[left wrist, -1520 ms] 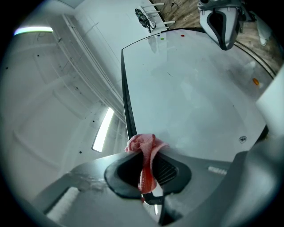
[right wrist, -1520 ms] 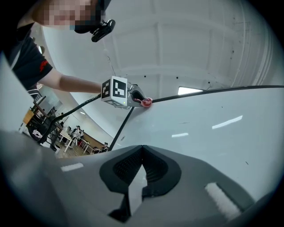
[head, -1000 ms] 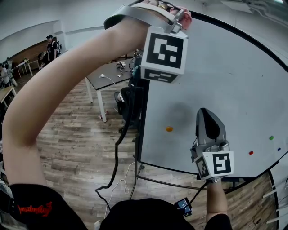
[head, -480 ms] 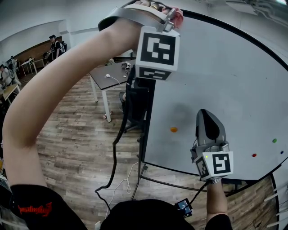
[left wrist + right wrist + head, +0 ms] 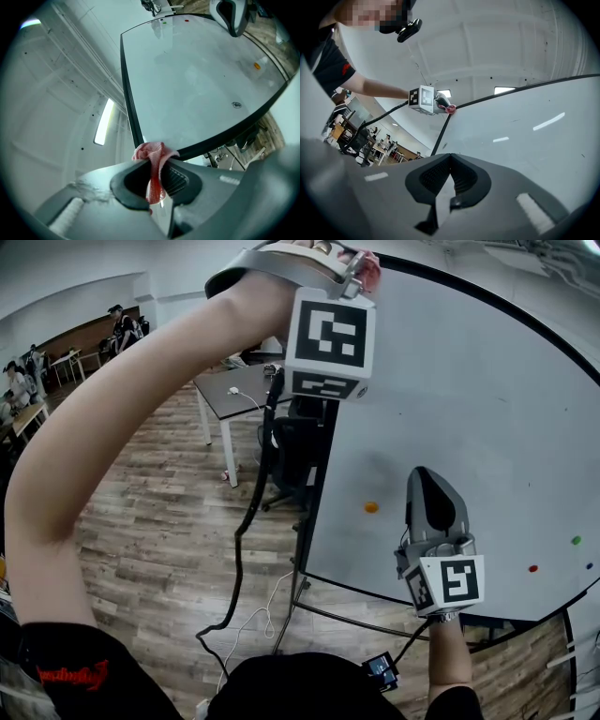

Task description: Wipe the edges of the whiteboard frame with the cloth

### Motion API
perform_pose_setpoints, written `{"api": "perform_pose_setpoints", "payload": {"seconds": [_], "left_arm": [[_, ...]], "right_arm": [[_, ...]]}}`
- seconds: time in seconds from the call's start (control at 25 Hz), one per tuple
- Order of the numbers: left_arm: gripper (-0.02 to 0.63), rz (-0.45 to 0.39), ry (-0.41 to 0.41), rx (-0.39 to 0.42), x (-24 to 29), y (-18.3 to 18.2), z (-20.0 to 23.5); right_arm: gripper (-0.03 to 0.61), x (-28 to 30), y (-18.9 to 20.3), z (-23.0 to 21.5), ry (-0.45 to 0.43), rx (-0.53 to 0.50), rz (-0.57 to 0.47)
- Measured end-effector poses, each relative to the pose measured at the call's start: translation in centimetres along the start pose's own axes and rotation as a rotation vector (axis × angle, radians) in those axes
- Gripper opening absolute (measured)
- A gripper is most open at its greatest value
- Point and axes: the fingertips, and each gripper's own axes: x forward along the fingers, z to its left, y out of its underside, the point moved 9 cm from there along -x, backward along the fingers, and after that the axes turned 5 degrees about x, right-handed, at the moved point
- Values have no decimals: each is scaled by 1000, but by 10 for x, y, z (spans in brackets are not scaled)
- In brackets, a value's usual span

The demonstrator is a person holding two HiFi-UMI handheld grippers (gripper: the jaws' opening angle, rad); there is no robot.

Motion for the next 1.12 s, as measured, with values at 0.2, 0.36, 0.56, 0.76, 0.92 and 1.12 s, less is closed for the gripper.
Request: {"api": "perform_pose_setpoints", "payload": {"seconds": [0.2,0.36,0.56,0.76,0.92,1.12], "left_arm": [[48,7,0,-75,-1,4,-2],[48,4,2,-124,-4,7,-2],[48,-17,24,-274,-15,14,-3],[48,-89,28,-440,-38,14,-17],[48,-151,-26,-595,-57,13,-24],[48,-211,-56,-818,-86,12,-42]], "right_arm": [[2,-3,3,-1,-5,-3,1],[2,-7,6,-2,-13,-7,3],[2,-9,8,1,-20,-1,13],[2,-9,12,4,-32,13,22],[2,-6,15,6,-43,28,25],[2,-3,18,11,-57,43,29]]}}
